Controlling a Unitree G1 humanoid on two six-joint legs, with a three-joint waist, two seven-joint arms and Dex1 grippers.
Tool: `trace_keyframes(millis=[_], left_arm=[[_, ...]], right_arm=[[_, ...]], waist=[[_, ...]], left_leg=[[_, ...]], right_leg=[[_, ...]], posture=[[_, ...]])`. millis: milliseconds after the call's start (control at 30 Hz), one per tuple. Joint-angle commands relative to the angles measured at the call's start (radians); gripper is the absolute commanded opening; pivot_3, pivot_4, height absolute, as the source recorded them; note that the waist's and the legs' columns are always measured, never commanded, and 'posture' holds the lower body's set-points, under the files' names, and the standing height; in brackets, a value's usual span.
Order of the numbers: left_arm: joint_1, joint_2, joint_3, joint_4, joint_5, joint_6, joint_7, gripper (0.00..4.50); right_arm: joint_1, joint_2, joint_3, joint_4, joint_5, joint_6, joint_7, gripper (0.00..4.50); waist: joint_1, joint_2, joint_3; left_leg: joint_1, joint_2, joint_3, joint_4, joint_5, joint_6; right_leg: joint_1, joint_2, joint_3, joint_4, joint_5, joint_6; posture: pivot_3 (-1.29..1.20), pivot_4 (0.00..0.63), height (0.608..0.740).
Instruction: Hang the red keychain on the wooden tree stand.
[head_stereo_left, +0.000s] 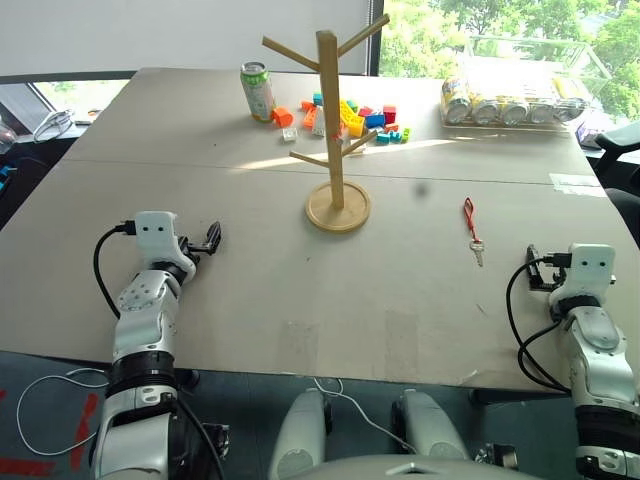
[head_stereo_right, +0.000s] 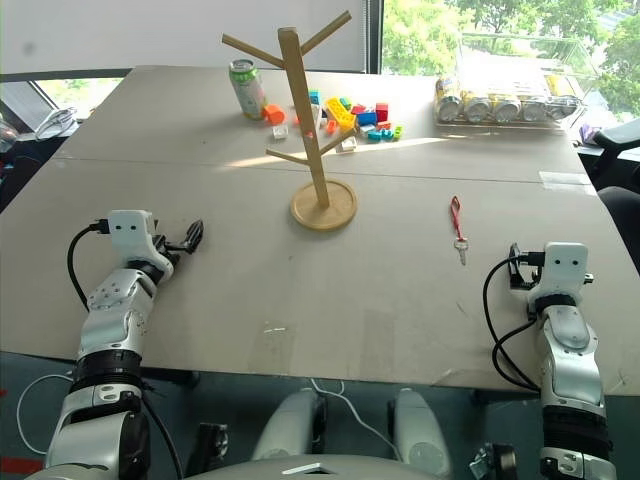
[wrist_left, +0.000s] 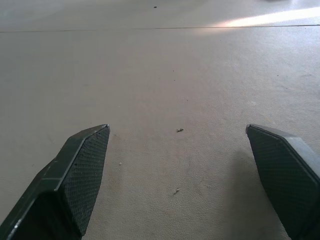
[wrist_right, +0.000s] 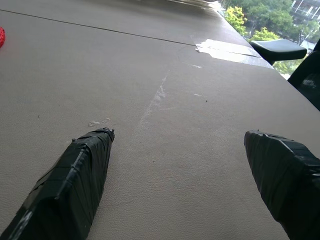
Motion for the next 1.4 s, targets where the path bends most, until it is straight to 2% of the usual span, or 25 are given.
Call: trace_keyframes(millis=[33,133,333,500,700,933,1400], left_arm=[[-0.009,0.031,-0.024,0.017,0.012,0.018,-0.053,4.50],[-0.014,0.100,-0.060,-0.080,-0.053,0.097,-0.257,4.50],[0.030,0.216,-0.160,-0.494,-0.251,0.335,-0.597,4.50],[0.000,0.277,-0.221,-0.723,-0.395,0.507,-0.724,4.50],[-0.082,0.271,-0.257,-0.784,-0.447,0.582,-0.751,4.50],[-0.107,0.263,-0.257,-0.780,-0.443,0.576,-0.759,4.50],[-0.083,0.244,-0.248,-0.792,-0.438,0.561,-0.731,4.50]], right_arm=[[0.024,-0.024,-0.003,-0.064,-0.001,0.039,0.017,4.46],[0.033,-0.095,0.012,-0.176,0.039,0.193,0.102,4.46],[-0.023,-0.206,0.045,-0.374,0.187,0.566,0.237,4.46],[-0.187,-0.226,0.051,-0.431,0.315,0.856,0.247,4.46],[-0.371,-0.152,0.081,-0.376,0.375,1.067,0.199,4.46],[-0.454,-0.138,0.144,-0.260,0.334,1.111,0.173,4.46],[-0.544,-0.126,0.216,-0.001,0.227,0.943,0.205,4.46]], waist=[[0.000,0.000,0.000],[-0.002,0.000,0.000],[-0.003,-0.001,0.002],[-0.008,-0.001,0.003],[-0.004,-0.002,0.004],[-0.004,-0.003,0.005],[-0.007,-0.003,0.005]], left_leg=[[0.000,0.000,0.000,0.000,0.000,0.000],[-0.001,0.000,0.000,0.000,0.000,0.000],[-0.002,0.000,0.000,-0.001,0.000,0.000],[-0.001,0.001,0.000,-0.001,0.000,0.000],[-0.003,0.001,-0.001,-0.001,0.000,0.000],[-0.005,0.001,0.000,-0.002,0.000,0.000],[-0.005,0.001,0.000,-0.001,0.000,0.000]], right_leg=[[0.000,0.000,0.000,0.000,0.000,0.000],[0.000,0.000,0.000,0.000,0.000,0.000],[-0.001,0.000,0.000,-0.001,0.000,0.000],[-0.001,0.001,0.000,-0.001,0.000,0.000],[-0.002,0.002,0.000,-0.001,0.000,0.000],[-0.004,0.001,0.000,-0.003,0.000,0.000],[-0.005,0.002,0.000,-0.002,0.000,0.000]], posture=[[0.00,0.150,0.740],[0.00,0.150,0.740],[0.00,0.150,0.740],[0.00,0.150,0.740],[0.00,0.150,0.740],[0.00,0.150,0.740],[0.00,0.150,0.740]])
